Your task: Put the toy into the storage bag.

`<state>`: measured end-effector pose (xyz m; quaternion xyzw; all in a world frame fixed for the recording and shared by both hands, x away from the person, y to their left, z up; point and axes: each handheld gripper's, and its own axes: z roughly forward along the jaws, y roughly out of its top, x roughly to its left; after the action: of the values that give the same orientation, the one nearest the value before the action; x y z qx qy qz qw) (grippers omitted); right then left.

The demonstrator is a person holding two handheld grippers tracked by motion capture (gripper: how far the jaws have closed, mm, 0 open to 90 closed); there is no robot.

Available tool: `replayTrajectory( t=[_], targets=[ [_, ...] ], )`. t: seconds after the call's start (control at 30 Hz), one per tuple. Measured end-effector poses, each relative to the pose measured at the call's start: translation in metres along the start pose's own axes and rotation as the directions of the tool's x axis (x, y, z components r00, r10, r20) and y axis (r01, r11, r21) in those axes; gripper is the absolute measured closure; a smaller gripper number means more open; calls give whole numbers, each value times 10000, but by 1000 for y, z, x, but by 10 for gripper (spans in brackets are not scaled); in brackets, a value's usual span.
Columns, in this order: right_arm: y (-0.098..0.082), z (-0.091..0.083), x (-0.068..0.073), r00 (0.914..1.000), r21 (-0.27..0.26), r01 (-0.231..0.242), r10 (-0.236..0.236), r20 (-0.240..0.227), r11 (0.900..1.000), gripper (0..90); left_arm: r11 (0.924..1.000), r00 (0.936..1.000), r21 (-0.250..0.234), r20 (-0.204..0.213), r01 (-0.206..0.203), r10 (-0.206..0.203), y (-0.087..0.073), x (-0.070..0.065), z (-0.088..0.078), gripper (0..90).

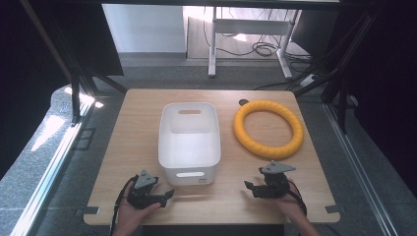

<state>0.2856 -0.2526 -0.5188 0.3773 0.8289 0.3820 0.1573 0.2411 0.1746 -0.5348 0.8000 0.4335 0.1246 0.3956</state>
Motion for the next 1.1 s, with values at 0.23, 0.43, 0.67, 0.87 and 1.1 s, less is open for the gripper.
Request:
replayTrajectory(
  t=[0.23,0.43,0.67,0.87,1.1],
  targets=[
    [2,-2,4,9991,299,232,-221,-355,9993,290,10000,9999,0,121,15,-15,0,-3,0,212],
    [6,-4,5,9972,256,479,-463,-591,9985,292,10000,9999,7,126,60,-60,0,-3,0,211],
    [12,-15,-4,9964,244,665,-651,-541,9975,304,9998,9997,-73,197,169,-168,2,-3,-3,211],
    [21,-20,-4,9899,395,1067,-1024,-985,9935,304,9998,9998,-121,124,185,-183,1,-3,-4,217],
    [32,-30,-15,9948,249,508,-484,-896,9984,306,9997,9999,-200,-18,134,-134,3,-3,-7,223]
  ],
)
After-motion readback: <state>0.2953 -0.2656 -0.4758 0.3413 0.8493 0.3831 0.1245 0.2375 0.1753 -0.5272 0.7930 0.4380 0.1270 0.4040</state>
